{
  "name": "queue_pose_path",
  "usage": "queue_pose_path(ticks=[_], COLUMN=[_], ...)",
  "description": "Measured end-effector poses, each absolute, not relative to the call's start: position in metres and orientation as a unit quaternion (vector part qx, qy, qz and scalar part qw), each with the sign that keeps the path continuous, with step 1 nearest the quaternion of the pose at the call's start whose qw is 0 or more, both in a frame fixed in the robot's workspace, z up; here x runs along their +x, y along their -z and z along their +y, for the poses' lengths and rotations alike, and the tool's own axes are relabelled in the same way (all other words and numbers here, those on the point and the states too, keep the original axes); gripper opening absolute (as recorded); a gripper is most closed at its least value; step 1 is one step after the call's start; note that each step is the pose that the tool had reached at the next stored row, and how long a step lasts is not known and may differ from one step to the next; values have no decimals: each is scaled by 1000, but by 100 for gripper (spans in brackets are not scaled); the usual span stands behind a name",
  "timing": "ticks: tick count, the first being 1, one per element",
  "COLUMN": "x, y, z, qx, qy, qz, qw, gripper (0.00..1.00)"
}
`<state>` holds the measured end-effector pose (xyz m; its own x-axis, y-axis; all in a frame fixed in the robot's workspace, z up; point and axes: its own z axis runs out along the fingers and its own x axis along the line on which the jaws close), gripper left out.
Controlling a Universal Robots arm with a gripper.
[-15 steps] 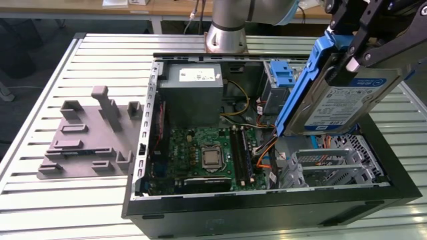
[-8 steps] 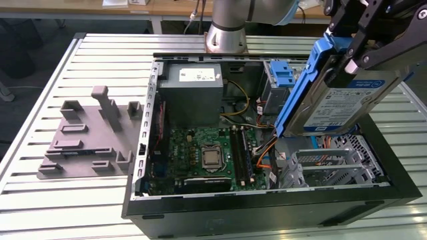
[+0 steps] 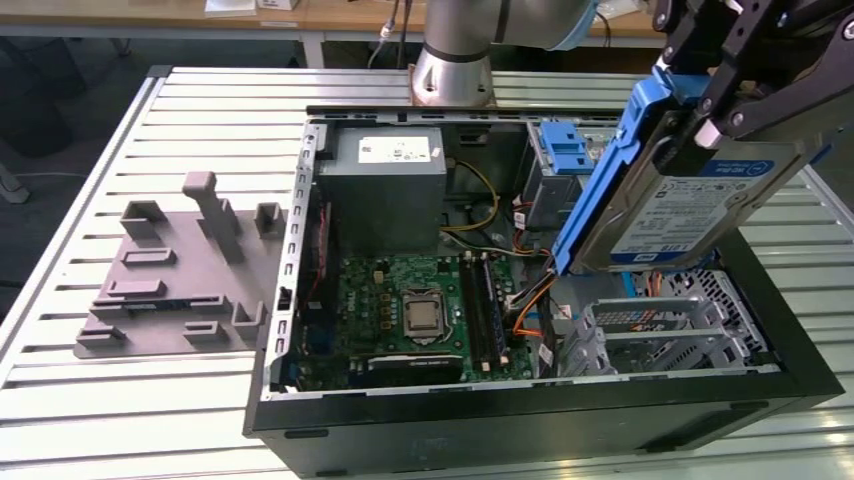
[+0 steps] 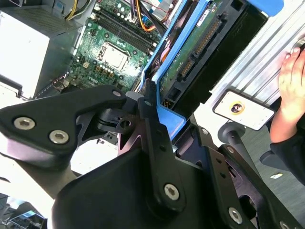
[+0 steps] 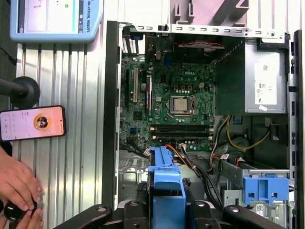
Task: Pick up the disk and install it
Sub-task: 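Insert the disk into the insertion slot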
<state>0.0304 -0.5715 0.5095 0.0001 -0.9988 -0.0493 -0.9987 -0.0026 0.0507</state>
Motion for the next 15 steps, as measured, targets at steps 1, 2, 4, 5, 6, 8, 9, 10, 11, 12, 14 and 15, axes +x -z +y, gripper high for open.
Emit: queue_pose_path(ticks=[1, 2, 4, 5, 6, 8, 9, 10, 11, 12, 14, 15], x=[30, 30, 31, 31, 31, 32, 32, 33, 33, 33, 33, 34], y=[-509, -509, -508, -508, -508, -507, -507, -506, -506, -506, -505, -505], z=[-572, -572, -573, -574, -574, -574, -574, -574, -574, -574, -574, -574], qx=[707, 707, 707, 707, 707, 707, 707, 707, 707, 707, 707, 707], qy=[35, 35, 35, 35, 35, 35, 35, 35, 35, 35, 35, 35], qz=[-706, -706, -706, -706, -706, -706, -706, -706, -706, -706, -706, -706], qw=[0, 0, 0, 0, 0, 1, 1, 0, 1, 1, 0, 0], gripper=[36, 36, 36, 36, 36, 36, 36, 36, 36, 36, 36, 36])
